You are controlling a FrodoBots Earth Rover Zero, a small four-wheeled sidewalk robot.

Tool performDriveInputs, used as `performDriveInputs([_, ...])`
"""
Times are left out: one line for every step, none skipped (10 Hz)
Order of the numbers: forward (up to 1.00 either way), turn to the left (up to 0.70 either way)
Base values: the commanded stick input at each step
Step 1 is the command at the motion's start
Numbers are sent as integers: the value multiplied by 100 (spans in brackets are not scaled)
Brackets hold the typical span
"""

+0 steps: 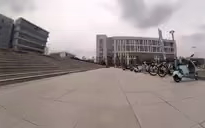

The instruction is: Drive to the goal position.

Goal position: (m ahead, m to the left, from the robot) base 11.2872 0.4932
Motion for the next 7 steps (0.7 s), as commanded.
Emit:
performDriveInputs([45,0])
performDriveInputs([45,0])
performDriveInputs([45,0])
performDriveInputs([45,0])
performDriveInputs([45,0])
performDriveInputs([45,0])
performDriveInputs([45,0])
